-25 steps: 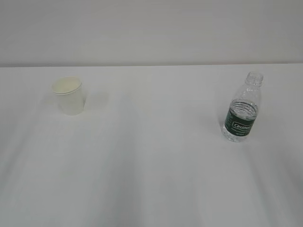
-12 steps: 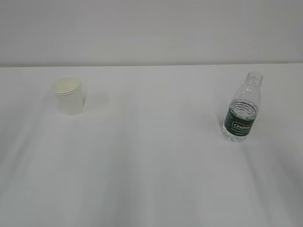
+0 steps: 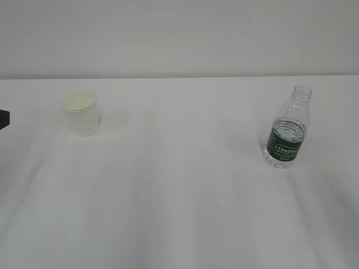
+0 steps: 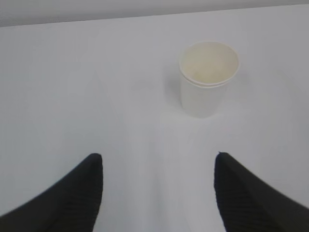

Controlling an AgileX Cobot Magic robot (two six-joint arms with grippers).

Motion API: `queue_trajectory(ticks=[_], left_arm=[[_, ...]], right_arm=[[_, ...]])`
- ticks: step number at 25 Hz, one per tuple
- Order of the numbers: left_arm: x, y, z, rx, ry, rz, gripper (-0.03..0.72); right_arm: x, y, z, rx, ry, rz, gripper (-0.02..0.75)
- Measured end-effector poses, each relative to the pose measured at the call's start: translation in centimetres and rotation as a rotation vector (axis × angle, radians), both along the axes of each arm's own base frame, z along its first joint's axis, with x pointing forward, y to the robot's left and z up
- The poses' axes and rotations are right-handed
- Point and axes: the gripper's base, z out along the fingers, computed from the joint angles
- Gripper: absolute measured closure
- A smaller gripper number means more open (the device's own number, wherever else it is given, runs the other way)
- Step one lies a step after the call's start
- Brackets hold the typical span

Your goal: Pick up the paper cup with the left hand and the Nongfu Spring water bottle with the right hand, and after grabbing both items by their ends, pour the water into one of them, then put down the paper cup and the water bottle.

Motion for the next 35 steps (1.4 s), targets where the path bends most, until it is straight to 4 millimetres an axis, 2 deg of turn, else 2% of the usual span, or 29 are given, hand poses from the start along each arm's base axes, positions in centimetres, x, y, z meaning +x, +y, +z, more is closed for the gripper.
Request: queue_trajectory(ticks=[4, 11, 18, 23, 28, 35], left_arm=[[-0.1, 0.0, -1.0, -0.014, -0.022, 0.005, 0.176], [-2.1, 0.1, -3.3, -0.091, -0.112, 0.037, 0.183], [-3.3, -2.3, -4.1, -0.072, -0.120, -0.119, 0.184], [-4.5, -2.8, -5.1, -0.088, -0.124, -0.154, 0.184], [-6.2, -2.7, -6.3, -0.134, -0.157, -0.158, 0.184], [-8.0, -4.1, -9.6, -0.141, -0.075, -0.266, 0.186]], right_arm=[[1.1, 0.1, -0.8, 0.009, 0.017, -0.003, 0.214], [3.4, 0.4, -2.8, 0.013, 0.070, -0.006, 0.214], [5.0, 0.7, -5.1, 0.028, 0.119, -0.009, 0.215], [4.4, 0.8, -7.0, 0.067, 0.098, 0.000, 0.216], [3.4, 1.0, -8.2, 0.091, 0.026, 0.034, 0.216], [2.6, 1.9, -9.4, 0.084, -0.009, 0.159, 0.216]])
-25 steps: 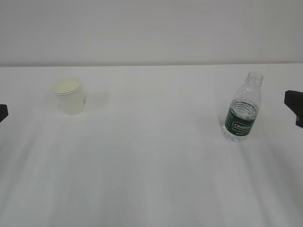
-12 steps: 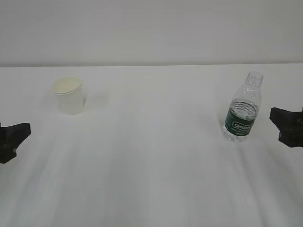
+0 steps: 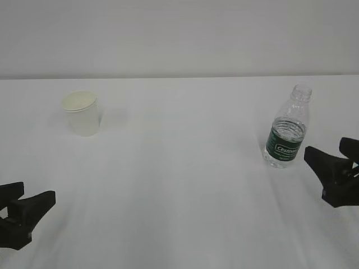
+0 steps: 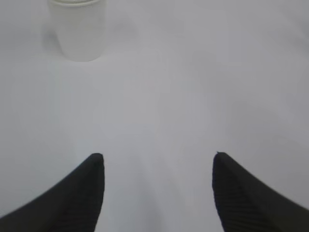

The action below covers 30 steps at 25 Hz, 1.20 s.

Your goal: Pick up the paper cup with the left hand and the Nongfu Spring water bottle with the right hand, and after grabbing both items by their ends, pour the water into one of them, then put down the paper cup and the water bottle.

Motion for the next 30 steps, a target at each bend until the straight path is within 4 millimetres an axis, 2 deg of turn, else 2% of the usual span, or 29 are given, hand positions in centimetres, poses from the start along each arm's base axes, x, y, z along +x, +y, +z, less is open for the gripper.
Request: queue_trajectory(ticks=[5, 10, 17, 24, 30], left_arm=[[-0.4, -0.4, -0.7, -0.018, -0.072, -0.046, 0.195], [-0.3, -0.4, -1.5, 0.002, -0.043, -0.051, 0.197], [0.0, 0.3, -1.8, 0.010, -0.030, 0.040, 0.202], [0.3, 0.9, -2.4, 0.022, 0.000, 0.115, 0.205], [1.7, 0.5, -1.9, 0.016, -0.046, 0.115, 0.205]], right_arm=[[-1.1, 0.1, -1.2, 0.025, 0.010, 0.014, 0.216], [-1.7, -0.1, -1.6, 0.061, -0.009, -0.011, 0.216], [-1.3, -1.2, -2.0, 0.063, 0.001, -0.132, 0.216], [-0.9, -1.4, -3.0, 0.064, 0.028, -0.168, 0.216], [-0.6, -1.4, -4.5, 0.060, 0.068, -0.179, 0.216]])
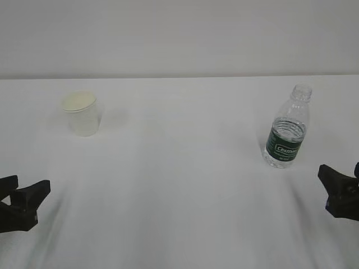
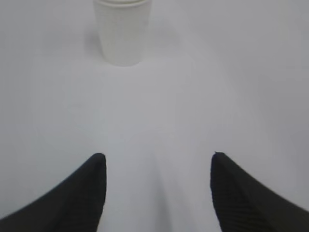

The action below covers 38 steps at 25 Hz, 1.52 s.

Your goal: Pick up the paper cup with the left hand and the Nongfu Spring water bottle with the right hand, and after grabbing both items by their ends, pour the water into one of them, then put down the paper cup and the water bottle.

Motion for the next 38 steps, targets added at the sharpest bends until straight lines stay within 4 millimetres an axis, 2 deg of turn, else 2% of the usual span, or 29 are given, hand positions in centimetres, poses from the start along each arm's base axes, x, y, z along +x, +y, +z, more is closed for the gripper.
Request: queue_trajectory(ticks=[5, 20, 27, 33, 38], left_arm=[[1.0, -0.3, 0.4, 0.008, -0.039, -0.007, 0.205], [4.0, -1.3, -0.3, 0.029, -0.059, -0.013, 0.202], [5.3, -1.5, 0.2, 0.015, -0.098, 0.005, 0.085], [6.7, -1.8, -0.4, 0.013, -0.099, 0.025, 0.071], [7.7, -2.1, -0.6, 0.010, -0.105, 0.029, 0.070]], right_arm=[[0.0, 0.0, -1.0, -0.006, 0.052, 0.000, 0.216], [1.0, 0.4, -0.6, -0.006, 0.014, 0.032, 0.216], [1.7, 0.5, -0.7, -0.006, 0.011, 0.034, 0.216], [2.6, 0.6, -2.0, -0.013, 0.057, 0.042, 0.198], [3.3, 0.8, -2.2, -0.012, 0.054, 0.044, 0.182]])
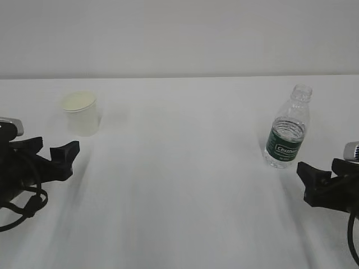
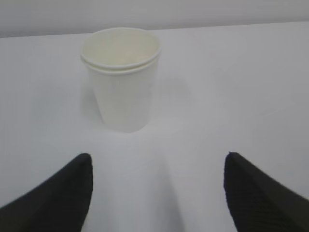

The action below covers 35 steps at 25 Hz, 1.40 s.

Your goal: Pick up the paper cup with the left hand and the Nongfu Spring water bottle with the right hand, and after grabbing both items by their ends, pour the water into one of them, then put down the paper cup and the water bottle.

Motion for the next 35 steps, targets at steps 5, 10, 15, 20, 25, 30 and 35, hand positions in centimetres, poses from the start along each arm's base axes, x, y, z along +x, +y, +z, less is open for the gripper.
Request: queue_trajectory(ticks=[5, 10, 15, 20, 25, 30, 35], left_arm=[[0.8, -0.2, 0.4, -0.011, -0.029, 0.011, 0.072], [1.7, -0.4, 0.7, -0.010, -0.045, 0.012, 0.075], [1.8, -0.4, 0.7, 0.000, -0.036, 0.013, 0.078], [1.8, -0.4, 0.7, 0.000, -0.035, 0.020, 0.078], [1.9, -0.3, 0.7, 0.014, -0.038, 0.030, 0.078], [1.9, -0.1, 0.7, 0.019, -0.039, 0.036, 0.078], [2.0, 0.5, -0.5, 0.033, 0.000, 0.055, 0.081]], right_arm=[[0.8, 0.1, 0.3, 0.003, -0.028, 0.000, 0.178], [1.3, 0.2, 0.5, 0.006, -0.046, 0.000, 0.152], [1.6, 0.2, 0.7, 0.007, -0.059, 0.002, 0.148], [2.0, 0.4, 0.8, 0.011, -0.070, 0.012, 0.148], [2.5, 0.6, -0.4, 0.010, -0.030, 0.031, 0.148], [3.1, 0.8, -1.2, 0.036, -0.004, 0.038, 0.148], [3.8, 0.9, -1.0, 0.043, -0.025, 0.038, 0.148]])
